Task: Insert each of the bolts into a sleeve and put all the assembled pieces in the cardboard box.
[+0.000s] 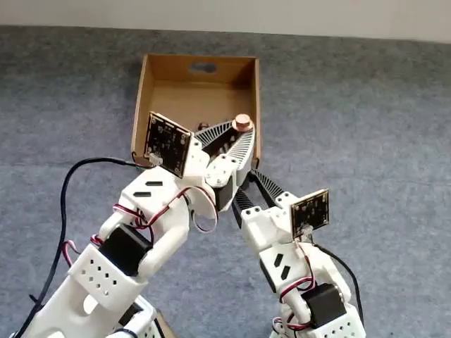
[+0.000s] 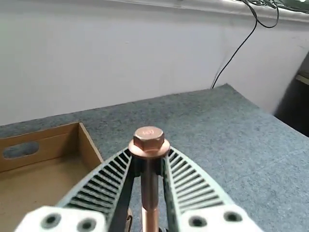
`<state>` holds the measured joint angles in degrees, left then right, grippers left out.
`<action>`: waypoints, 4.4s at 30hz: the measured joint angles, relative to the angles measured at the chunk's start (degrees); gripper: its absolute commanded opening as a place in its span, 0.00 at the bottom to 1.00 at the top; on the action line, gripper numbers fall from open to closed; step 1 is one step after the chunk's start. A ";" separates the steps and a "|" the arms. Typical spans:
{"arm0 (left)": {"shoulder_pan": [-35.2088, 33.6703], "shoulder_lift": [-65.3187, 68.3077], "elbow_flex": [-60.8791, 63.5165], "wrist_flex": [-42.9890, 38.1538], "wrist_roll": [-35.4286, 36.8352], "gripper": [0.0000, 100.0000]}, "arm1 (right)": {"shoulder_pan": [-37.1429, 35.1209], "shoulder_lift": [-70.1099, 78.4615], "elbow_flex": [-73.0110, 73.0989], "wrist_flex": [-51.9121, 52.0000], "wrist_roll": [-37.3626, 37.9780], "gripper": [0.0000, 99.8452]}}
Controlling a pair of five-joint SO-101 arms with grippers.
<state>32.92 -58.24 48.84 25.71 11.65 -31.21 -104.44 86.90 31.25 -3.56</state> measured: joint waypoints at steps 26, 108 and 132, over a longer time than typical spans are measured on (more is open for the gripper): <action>0.44 0.35 0.00 -0.62 0.00 0.01 | 0.00 0.00 0.00 0.00 0.00 0.01; -49.05 -2.20 20.04 31.30 -26.64 0.02 | 0.00 0.00 0.62 -0.09 0.00 0.01; -52.84 -2.20 40.35 17.32 -33.23 0.03 | 5.63 51.34 -45.71 -0.09 -0.88 0.01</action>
<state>-19.91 -60.44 89.19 43.03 -21.58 -25.58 -53.10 41.19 31.16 -4.44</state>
